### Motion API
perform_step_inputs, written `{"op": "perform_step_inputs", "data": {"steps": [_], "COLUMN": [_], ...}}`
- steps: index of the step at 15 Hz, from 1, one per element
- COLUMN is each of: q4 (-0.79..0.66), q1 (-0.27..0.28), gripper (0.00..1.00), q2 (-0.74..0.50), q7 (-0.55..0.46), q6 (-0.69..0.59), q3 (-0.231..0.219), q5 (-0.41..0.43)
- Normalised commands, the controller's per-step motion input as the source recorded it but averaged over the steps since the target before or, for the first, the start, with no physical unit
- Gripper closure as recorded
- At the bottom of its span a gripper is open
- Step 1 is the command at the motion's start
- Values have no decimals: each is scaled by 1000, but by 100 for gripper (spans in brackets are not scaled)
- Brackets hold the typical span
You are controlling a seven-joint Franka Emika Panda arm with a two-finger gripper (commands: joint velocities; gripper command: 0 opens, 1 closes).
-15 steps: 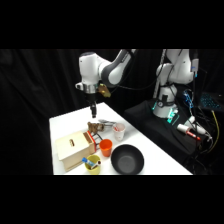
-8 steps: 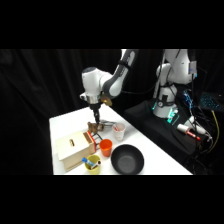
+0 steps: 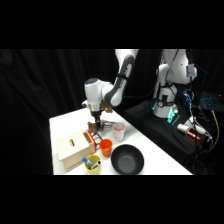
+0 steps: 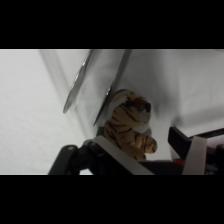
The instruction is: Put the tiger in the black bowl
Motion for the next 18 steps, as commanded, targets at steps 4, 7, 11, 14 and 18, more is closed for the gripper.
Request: {"op": "perform_step_inputs", "data": {"steps": [4, 7, 11, 14, 18], "q4": [113, 100, 82, 60, -31], "q1": [134, 124, 101, 66, 41], "gripper": [25, 45, 76, 98, 97], "q2": [126, 105, 48, -4, -226], "q7": [47, 42, 27, 4, -59], "q6": [178, 133, 98, 54, -146], "q3": [-134, -133, -111, -74, -35], "q5": [-129, -129, -121, -98, -73]}}
